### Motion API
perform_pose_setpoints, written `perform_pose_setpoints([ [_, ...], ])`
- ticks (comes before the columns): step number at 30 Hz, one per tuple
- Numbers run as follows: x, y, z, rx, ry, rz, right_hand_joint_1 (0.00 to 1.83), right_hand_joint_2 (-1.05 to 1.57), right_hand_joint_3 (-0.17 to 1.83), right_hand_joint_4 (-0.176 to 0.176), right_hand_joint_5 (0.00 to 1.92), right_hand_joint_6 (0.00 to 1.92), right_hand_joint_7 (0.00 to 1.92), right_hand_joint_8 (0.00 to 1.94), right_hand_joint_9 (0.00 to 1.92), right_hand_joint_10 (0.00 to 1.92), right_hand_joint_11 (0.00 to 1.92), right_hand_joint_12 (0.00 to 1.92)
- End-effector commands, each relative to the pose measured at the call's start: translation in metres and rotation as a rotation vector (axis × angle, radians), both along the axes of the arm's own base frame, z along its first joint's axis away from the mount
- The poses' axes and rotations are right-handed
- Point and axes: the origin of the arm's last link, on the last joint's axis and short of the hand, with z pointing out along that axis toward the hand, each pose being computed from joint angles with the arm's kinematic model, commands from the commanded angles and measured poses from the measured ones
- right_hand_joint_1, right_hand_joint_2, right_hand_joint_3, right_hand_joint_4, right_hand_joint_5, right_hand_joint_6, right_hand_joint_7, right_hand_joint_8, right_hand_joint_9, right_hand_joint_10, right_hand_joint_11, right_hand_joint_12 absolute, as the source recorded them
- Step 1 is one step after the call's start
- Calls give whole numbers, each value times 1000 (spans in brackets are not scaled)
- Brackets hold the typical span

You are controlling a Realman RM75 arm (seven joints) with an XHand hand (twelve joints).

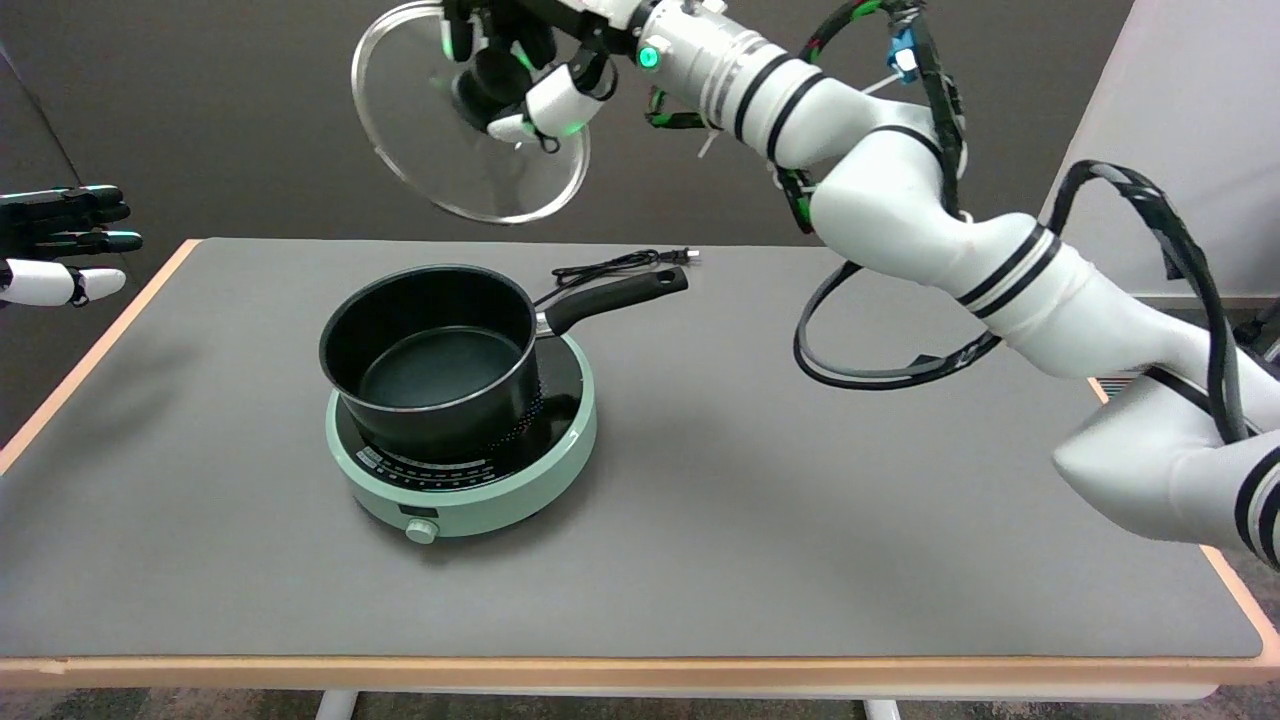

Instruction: Place the pot lid onto the soup pot.

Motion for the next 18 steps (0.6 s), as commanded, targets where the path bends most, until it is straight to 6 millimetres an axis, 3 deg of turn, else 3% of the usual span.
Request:
perform_pose_setpoints([
  [1, -14, -13, -54, 103, 35, -148, 1351, 865, 646, 176, 613, 1246, 857, 1386, 801, 1798, 600, 1837],
  [9, -26, -15, -76, 126, 84, -182, 1351, 863, 648, 176, 617, 1249, 858, 1385, 801, 1794, 599, 1835],
  [18, -38, -19, -76, 111, 95, -222, 1351, 863, 650, 176, 616, 1253, 857, 1388, 800, 1796, 597, 1837],
])
